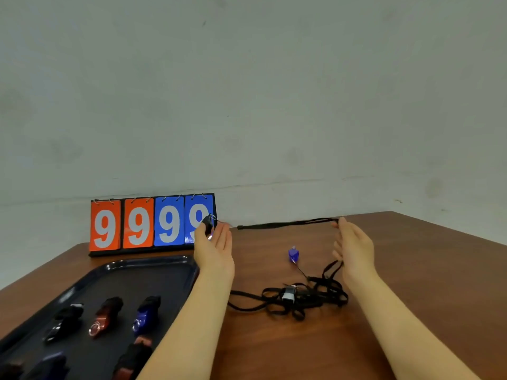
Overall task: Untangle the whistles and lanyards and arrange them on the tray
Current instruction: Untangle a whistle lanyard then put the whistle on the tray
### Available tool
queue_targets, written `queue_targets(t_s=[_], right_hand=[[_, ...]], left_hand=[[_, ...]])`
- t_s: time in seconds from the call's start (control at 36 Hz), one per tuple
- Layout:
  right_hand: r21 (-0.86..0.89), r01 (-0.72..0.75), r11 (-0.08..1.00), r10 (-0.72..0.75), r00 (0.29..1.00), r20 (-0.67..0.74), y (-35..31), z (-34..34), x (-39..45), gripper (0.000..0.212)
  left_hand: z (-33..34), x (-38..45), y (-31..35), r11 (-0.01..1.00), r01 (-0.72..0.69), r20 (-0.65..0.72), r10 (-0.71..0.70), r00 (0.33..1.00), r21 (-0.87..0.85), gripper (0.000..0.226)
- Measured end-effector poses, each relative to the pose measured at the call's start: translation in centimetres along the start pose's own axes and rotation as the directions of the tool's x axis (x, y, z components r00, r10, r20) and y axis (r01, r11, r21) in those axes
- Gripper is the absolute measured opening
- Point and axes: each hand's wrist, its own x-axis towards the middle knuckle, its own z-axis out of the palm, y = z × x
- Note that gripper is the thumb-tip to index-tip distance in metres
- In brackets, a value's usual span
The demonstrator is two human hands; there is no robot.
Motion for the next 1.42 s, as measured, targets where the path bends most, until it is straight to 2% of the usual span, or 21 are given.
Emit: queue_targets(t_s=[0.06,0.11,0.19,0.25,0.33,0.42,0.53,0.58,0.67,0.72,0.78,0.81,0.89,0.97,1.06,1.19,1.33,1.42], right_hand=[[-0.168,0.07,0.983,-0.069,0.998,0.011,0.3,0.2,-0.4,0.026],[-0.249,0.108,0.962,-0.1,0.994,0.045,0.5,0.5,-0.7,0.027],[-0.16,0.019,0.987,0.009,0.985,0.171,0.3,1.0,-1.2,0.026],[-0.068,-0.03,0.997,0.048,0.954,0.296,0.0,1.2,-1.6,0.027],[-0.184,0.055,0.981,0.015,0.932,0.361,-0.2,1.4,-2.2,0.024],[-0.278,0.206,0.938,-0.088,0.919,0.385,0.0,1.6,-2.5,0.023],[-0.304,0.279,0.911,-0.152,0.912,0.382,0.3,1.6,-2.5,0.024],[-0.312,0.28,0.908,-0.155,0.915,0.371,0.3,1.6,-2.5,0.024],[-0.318,0.285,0.904,-0.16,0.916,0.367,0.2,1.6,-2.7,0.024],[-0.313,0.291,0.904,-0.169,0.915,0.366,0.0,1.7,-2.8,0.024],[-0.31,0.284,0.907,-0.168,0.921,0.35,-0.1,1.7,-2.7,0.024],[-0.303,0.273,0.913,-0.165,0.927,0.337,-0.1,1.7,-2.6,0.023],[-0.251,0.242,0.937,-0.161,0.938,0.307,-0.1,1.6,-2.4,0.023],[-0.227,0.228,0.947,-0.154,0.941,0.302,-0.3,1.5,-2.5,0.023],[-0.231,0.226,0.946,-0.149,0.939,0.309,-0.2,1.6,-2.6,0.024],[-0.239,0.213,0.947,-0.134,0.941,0.31,0.0,1.5,-2.6,0.025],[-0.25,0.204,0.946,-0.123,0.945,0.304,0.1,1.6,-2.6,0.025],[-0.275,0.213,0.937,-0.125,0.944,0.306,0.5,1.6,-2.4,0.025]], left_hand=[[0.1,-0.2,0.2,0.997,0.043,0.032,-0.041,0.999,-0.071,0.036],[0.2,-0.3,0.4,0.99,0.084,0.077,-0.076,0.994,-0.11,0.03],[0.7,-0.9,0.3,0.984,0.149,0.169,-0.131,0.977,-0.1,0.026],[1.1,-1.5,0.0,0.986,0.169,0.236,-0.166,0.957,0.009,0.018],[1.3,-2.1,-0.9,0.922,0.087,0.311,-0.215,0.926,0.377,0.019],[1.2,-2.7,-1.8,0.825,0.125,0.283,-0.326,0.902,0.551,0.017],[1.2,-2.9,-2.4,0.799,0.217,0.199,-0.384,0.902,0.561,0.014],[1.1,-2.7,-2.3,0.808,0.224,0.187,-0.377,0.907,0.545,0.013],[0.9,-2.2,-2.1,0.79,0.141,0.143,-0.278,0.95,0.596,0.011],[0.7,-2.0,-2.1,0.713,0.032,0.108,-0.151,0.983,0.7,0.014],[0.8,-1.6,-2.3,0.573,-0.106,0.143,-0.019,0.99,0.813,0.022],[1.0,-1.6,-2.3,0.506,-0.143,0.169,-0.006,0.986,0.851,0.024],[2.1,-2.2,-2.6,0.357,-0.094,0.167,-0.178,0.97,0.929,0.03],[2.0,-3.4,-3.1,0.277,-0.196,0.29,-0.355,0.889,0.941,0.034],[1.5,-4.1,-3.7,0.252,-0.249,0.342,-0.459,0.82,0.935,0.037],[1.5,-4.1,-3.8,0.23,-0.225,0.309,-0.452,0.837,0.947,0.051],[0.9,-4.0,-3.9,0.265,-0.201,0.317,-0.535,0.783,0.943,0.039],[1.1,-4.2,-3.9,0.357,-0.211,0.368,-0.46,0.808,0.91,0.029]])
